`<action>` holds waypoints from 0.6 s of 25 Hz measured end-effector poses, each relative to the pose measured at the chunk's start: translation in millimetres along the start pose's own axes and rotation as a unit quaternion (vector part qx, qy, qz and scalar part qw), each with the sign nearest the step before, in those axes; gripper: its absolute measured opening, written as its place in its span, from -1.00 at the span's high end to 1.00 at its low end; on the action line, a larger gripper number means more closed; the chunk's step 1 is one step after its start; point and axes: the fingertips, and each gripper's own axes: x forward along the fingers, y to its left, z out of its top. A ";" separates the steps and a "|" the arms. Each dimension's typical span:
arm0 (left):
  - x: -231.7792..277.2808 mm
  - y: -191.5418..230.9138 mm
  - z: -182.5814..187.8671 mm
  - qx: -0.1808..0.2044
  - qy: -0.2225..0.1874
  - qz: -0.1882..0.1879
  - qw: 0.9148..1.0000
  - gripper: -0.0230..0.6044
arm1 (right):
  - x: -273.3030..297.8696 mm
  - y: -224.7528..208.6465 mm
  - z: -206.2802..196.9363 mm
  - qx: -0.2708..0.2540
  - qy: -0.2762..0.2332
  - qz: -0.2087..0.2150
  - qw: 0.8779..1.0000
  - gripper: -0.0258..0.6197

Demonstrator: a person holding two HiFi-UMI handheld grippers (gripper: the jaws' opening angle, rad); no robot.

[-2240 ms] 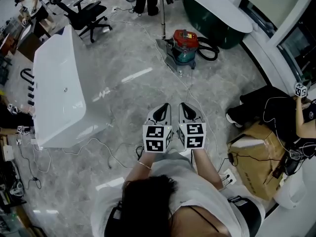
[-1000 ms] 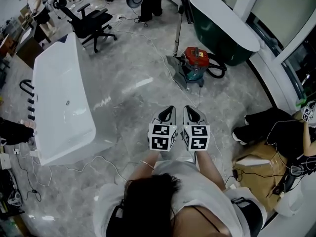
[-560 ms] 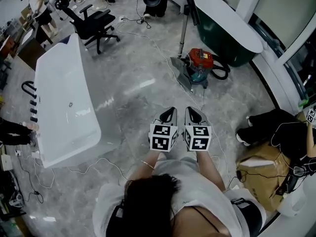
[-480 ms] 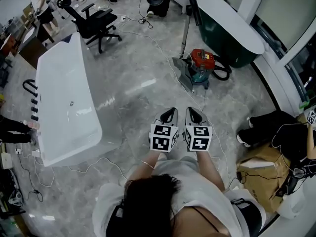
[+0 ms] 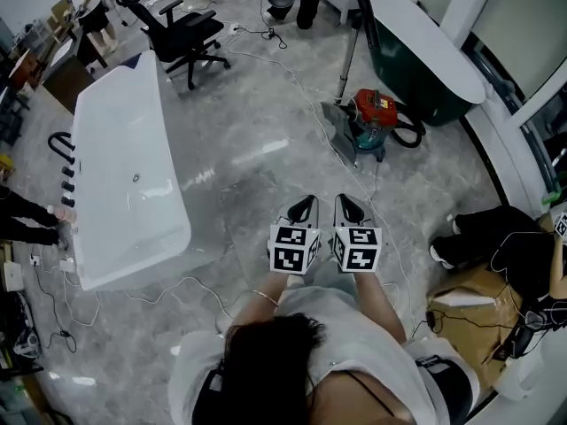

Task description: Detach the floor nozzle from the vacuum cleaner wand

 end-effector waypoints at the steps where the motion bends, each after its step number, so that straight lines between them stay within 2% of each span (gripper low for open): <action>1: -0.9 2.0 -0.9 -0.001 0.001 0.002 1.000 0.91 | 0.5 1.8 -0.2 -0.002 0.001 0.002 1.000 0.87; 15: 7.9 12.7 15.4 -0.006 -0.013 0.007 1.000 0.91 | 9.9 -5.3 11.7 -0.006 -0.012 0.009 1.000 0.87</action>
